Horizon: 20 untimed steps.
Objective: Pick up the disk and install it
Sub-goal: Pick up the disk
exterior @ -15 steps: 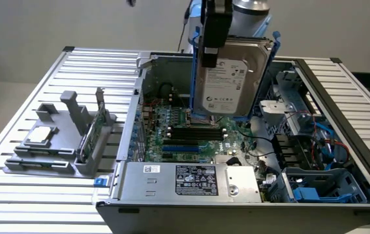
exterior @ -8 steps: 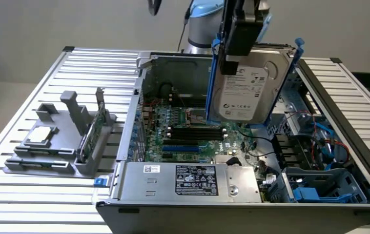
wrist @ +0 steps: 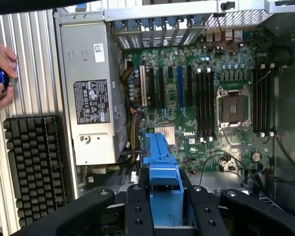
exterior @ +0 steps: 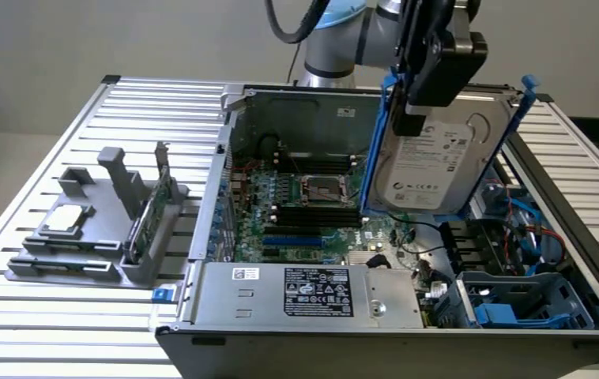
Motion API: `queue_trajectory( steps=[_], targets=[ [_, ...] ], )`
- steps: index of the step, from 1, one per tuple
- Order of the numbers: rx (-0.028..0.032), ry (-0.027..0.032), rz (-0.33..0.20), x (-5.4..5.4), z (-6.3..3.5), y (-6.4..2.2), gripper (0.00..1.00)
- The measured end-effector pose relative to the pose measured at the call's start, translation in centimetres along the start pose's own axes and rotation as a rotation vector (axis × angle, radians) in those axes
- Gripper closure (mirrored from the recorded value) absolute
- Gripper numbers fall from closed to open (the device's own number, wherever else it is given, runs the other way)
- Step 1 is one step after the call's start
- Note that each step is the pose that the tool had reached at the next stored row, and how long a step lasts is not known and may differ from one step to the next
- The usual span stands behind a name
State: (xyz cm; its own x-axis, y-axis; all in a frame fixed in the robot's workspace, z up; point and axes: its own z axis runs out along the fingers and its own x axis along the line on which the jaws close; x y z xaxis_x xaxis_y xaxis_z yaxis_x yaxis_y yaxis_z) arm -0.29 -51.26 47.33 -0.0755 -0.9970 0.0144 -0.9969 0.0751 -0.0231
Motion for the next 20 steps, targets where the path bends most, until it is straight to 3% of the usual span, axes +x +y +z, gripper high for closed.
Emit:
queue_trajectory(
  steps=[20],
  targets=[
    [-0.0015, 0.0001, 0.0, 5.8, 0.19, -4.47, 0.67]
  ],
)
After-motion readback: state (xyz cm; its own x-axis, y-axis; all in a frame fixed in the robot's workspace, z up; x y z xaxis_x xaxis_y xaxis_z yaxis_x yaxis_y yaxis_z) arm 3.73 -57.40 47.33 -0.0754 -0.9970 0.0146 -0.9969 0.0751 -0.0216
